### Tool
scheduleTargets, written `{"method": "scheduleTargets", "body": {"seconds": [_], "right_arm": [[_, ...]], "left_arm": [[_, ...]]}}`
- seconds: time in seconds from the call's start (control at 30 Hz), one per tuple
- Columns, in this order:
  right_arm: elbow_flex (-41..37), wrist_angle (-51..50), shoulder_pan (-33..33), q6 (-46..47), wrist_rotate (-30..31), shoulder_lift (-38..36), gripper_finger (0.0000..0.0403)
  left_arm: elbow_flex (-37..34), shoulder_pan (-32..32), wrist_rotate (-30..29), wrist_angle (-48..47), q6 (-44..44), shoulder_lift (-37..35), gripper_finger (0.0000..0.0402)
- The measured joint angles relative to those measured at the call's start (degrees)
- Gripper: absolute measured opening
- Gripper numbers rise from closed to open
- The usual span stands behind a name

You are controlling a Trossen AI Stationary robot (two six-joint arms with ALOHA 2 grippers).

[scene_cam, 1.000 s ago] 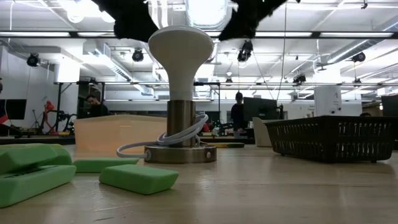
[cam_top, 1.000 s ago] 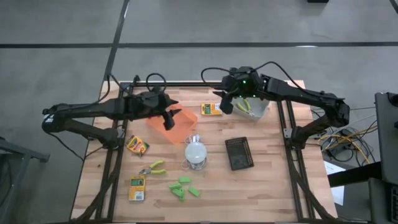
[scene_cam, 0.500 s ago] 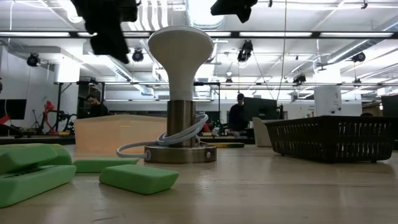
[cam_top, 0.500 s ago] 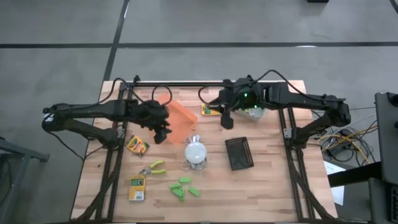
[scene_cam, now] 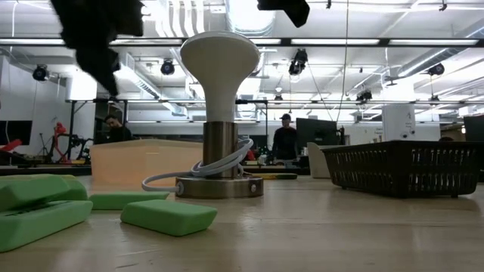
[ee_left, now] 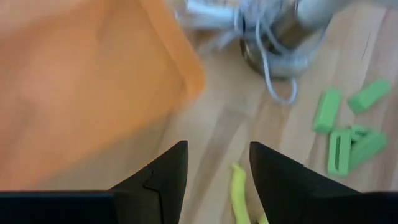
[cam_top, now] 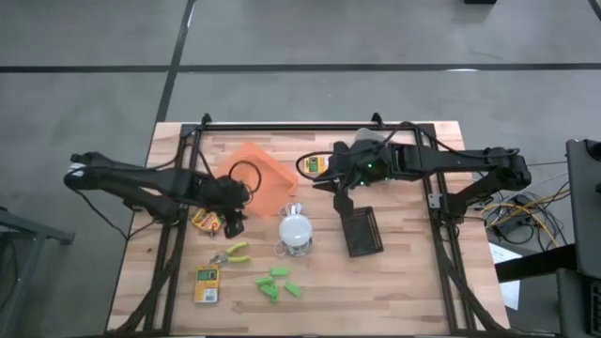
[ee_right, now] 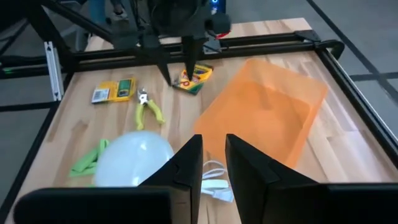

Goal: Pick & Place School Supplies
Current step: Put the green punch plier into the gray bin

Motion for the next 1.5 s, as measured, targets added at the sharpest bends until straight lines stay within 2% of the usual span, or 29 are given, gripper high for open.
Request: {"method": "scheduleTargets", "body": {"seconds": [0.17, 0.3, 0.5, 0.6, 0.8, 1.13, 1.5], "right_arm": [[-0.68, 0.27, 0.09, 3.48, 0.00, 0.00, 0.0060], [-0.77, 0.30, 0.06, 3.75, 0.00, 0.00, 0.0059], [-0.77, 0.36, 0.06, 3.75, 0.00, 0.00, 0.0057], [-0.77, 0.36, 0.06, 3.72, 0.00, 0.00, 0.0057], [-0.77, 0.36, 0.06, 3.65, 0.00, 0.00, 0.0057], [-1.41, 0.36, 0.06, 3.48, 0.00, 0.00, 0.0056], [-2.08, 0.27, 0.06, 2.39, -0.01, 0.02, 0.0056]], "left_arm": [[-5.72, -5.52, 0.03, 1.60, -9.34, 0.00, 0.0176], [-10.23, -9.46, 0.17, 7.47, -14.74, 0.02, 0.0176], [-16.92, -13.91, -0.52, 21.75, -15.40, 0.02, 0.0176], [-20.01, -14.75, -1.31, 25.74, -15.47, 0.04, 0.0176], [-23.09, -14.85, -2.26, 26.03, -16.58, 0.04, 0.0176], [-24.28, -14.85, -2.62, 25.81, -15.77, 0.50, 0.0176], [-24.25, -14.94, -0.17, 26.65, -14.42, 6.53, 0.0176]]}}
